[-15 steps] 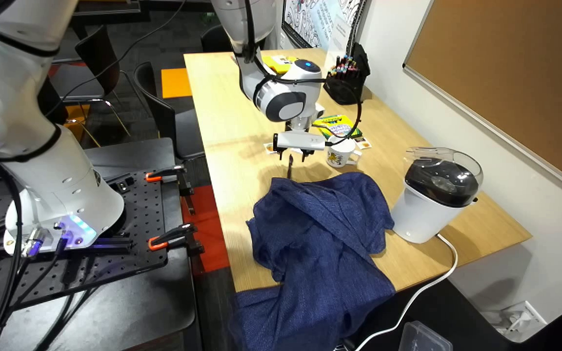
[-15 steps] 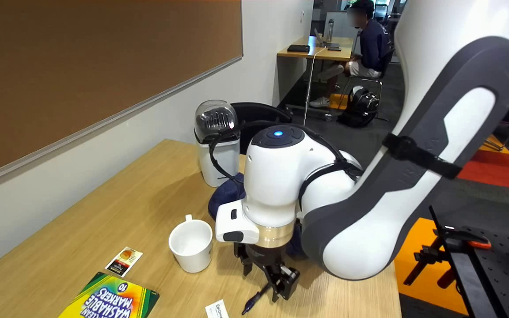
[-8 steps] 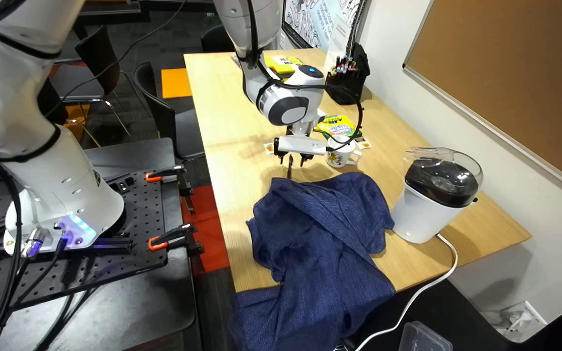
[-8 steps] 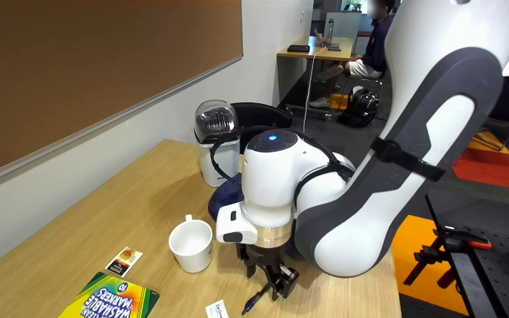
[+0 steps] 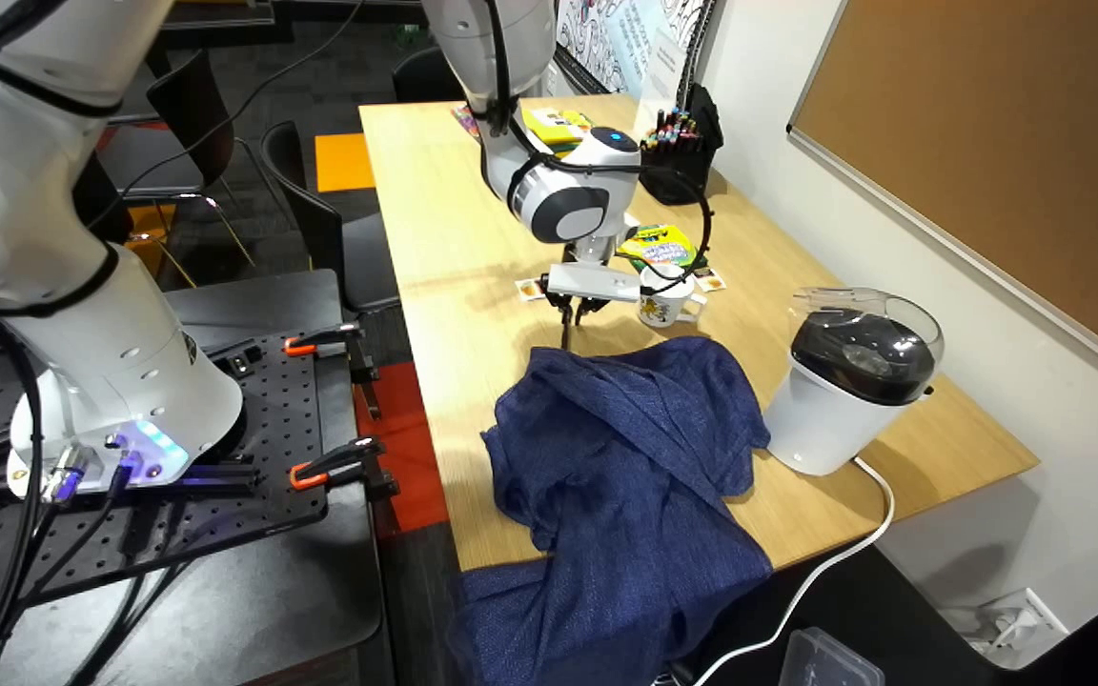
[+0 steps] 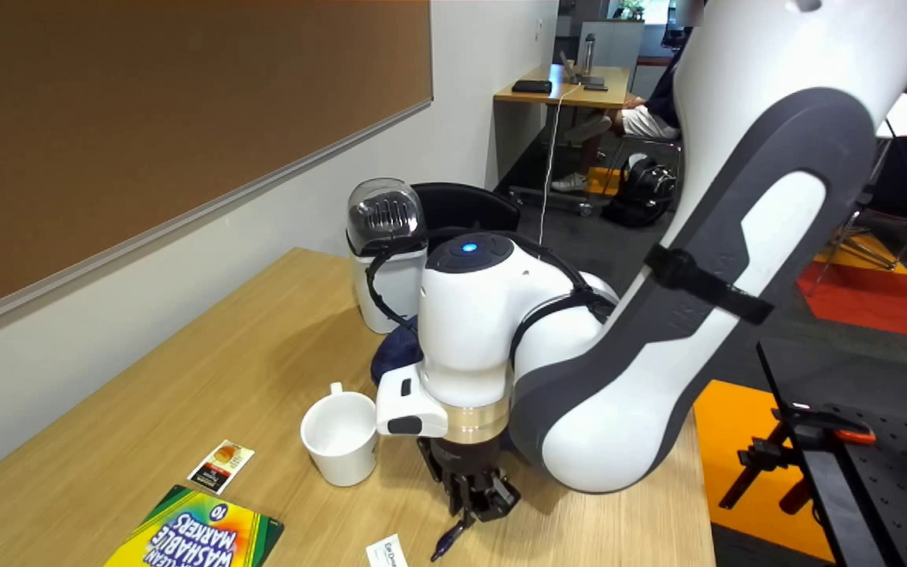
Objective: Put the pen inside the white mug
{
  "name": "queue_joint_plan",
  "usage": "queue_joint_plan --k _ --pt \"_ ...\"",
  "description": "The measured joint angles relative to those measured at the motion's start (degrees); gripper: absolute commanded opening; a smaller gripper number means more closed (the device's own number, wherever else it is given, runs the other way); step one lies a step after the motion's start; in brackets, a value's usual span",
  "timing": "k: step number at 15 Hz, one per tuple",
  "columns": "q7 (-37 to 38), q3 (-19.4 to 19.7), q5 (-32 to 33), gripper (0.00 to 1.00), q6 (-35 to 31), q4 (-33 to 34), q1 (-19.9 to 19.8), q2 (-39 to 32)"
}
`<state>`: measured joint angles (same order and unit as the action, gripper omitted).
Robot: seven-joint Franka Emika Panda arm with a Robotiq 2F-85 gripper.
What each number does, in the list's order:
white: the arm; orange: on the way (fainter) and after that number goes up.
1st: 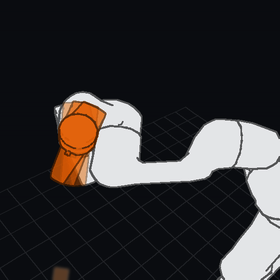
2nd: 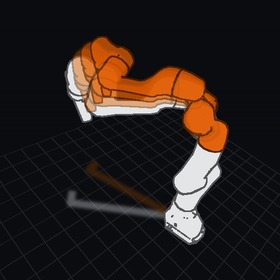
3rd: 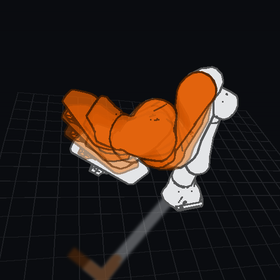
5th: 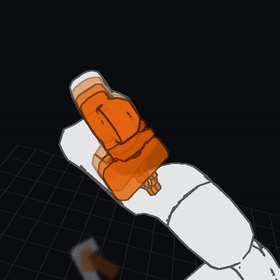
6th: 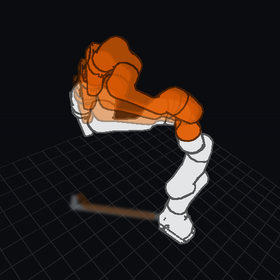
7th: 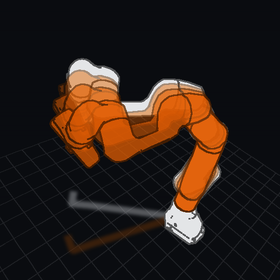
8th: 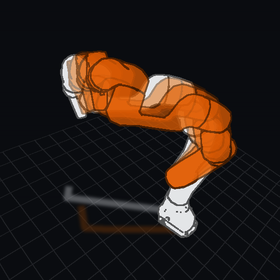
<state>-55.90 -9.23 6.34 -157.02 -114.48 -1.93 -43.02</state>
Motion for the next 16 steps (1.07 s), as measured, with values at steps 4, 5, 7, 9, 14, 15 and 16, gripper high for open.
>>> queue_joint_plan --k 4,5,7,9,14,15,16 --pt "0.00 -0.13 0.00 0.33 1.07 0.73 -0.09 -0.30" --pt "0.00 -0.15 0.00 0.36 1.28 0.89 -0.11 -0.37" --pt "0.00 -0.18 0.00 0.37 1.92 1.15 -0.15 -0.47" --pt "0.00 -0.19 0.00 0.31 2.75 1.42 -0.18 -0.60" --pt "0.00 -0.29 0.00 0.02 4.07 2.20 -0.20 -1.28" --pt "0.00 -0.33 0.00 0.03 4.41 2.41 -0.20 -1.33" --pt "0.00 -0.36 0.00 0.03 4.62 2.55 -0.20 -1.37"
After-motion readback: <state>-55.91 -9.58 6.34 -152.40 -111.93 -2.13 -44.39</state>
